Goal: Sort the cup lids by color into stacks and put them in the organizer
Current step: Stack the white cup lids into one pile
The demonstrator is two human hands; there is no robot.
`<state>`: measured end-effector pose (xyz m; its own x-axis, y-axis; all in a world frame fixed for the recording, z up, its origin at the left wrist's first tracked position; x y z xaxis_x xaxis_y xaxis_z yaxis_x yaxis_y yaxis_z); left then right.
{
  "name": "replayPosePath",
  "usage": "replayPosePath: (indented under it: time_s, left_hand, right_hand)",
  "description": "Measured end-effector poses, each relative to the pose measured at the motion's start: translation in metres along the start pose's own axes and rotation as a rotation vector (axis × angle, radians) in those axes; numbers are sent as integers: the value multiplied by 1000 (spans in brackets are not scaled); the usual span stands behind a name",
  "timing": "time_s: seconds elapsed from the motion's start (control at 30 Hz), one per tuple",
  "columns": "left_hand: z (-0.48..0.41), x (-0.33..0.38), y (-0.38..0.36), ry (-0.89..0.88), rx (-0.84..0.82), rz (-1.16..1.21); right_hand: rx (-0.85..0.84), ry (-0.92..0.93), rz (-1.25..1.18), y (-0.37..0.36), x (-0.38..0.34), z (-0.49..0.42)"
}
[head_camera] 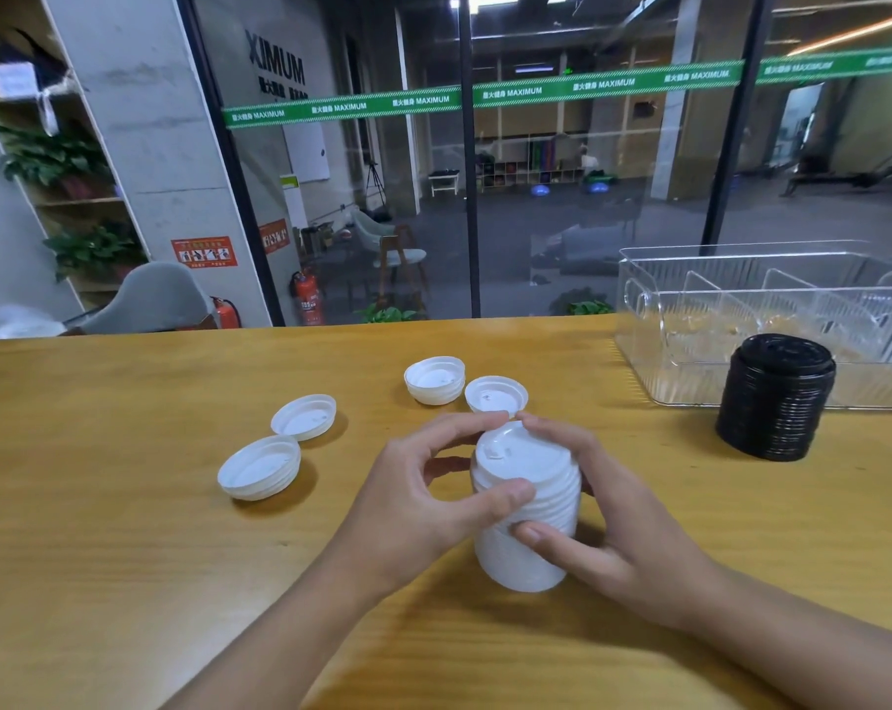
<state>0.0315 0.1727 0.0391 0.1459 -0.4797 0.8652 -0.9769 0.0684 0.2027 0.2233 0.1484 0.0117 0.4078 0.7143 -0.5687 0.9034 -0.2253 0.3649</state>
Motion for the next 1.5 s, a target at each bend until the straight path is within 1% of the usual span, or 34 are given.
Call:
replayPosePath:
  time_s: [0.17, 0.33, 0.53, 0.63, 0.67, 0.77, 0.9, 0.97, 1.03, 1.07, 1.13, 1.2, 1.37, 1.5]
  left_hand:
    - [1, -4, -1, 18, -16, -15]
    - [3, -6, -3, 42, -43, -19]
    - [1, -6, -4, 53, -115, -37]
    - [-4, -6, 10, 19, -151, -93]
    - [-8, -6, 19, 15, -128, -103]
    - [-22, -10, 52, 50, 24, -147]
    - [-23, -36, 93, 25, 186, -431]
    - [-13, -46, 115, -10, 235, -629]
    - [-6, -51, 135, -47, 246, -792]
    - [-5, -53, 144, -29, 247, -821]
    - [-5, -59, 161, 79, 239, -817]
    - [-6, -64, 172, 146, 216, -827]
    - [-4, -74, 178, 221, 231, -892]
    - [-8, -74, 179, 189, 257, -905]
  right_hand:
    - [36, 2, -22, 1, -3, -1]
    - [35, -26, -28, 1, -4, -2]
    - [-36, -19, -20, -3, -3, 0]
    - [-57, -18, -25, -5, -3, 0]
    - [-62, -23, -23, -6, -3, 0]
    - [-74, -45, -30, -8, -3, 0]
    - [-89, -65, -42, -8, -5, -3]
    - [-77, -80, -38, -8, -5, -2]
    - [-66, -84, -28, -9, -6, -3]
    - [-65, -86, -24, -11, -7, -4]
    - [-67, -94, -31, -17, -9, -6]
    - [-67, -97, -41, -24, -11, -10]
    - [-92, -134, -63, -46, -12, -21]
    - [-83, -123, -54, -62, -11, -27]
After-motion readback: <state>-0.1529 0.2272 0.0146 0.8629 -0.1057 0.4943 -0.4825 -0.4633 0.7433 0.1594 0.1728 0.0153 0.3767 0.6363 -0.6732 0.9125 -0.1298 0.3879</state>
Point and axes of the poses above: each hand's wrist, its own z-axis away from the middle knuckle, its own y-axis out of the back of the hand, x = y × z, the point moved 5 cm from there along -z, towards the middle knuckle, and after that the axes turned 13 degrees about x, right-handed, at the moved point
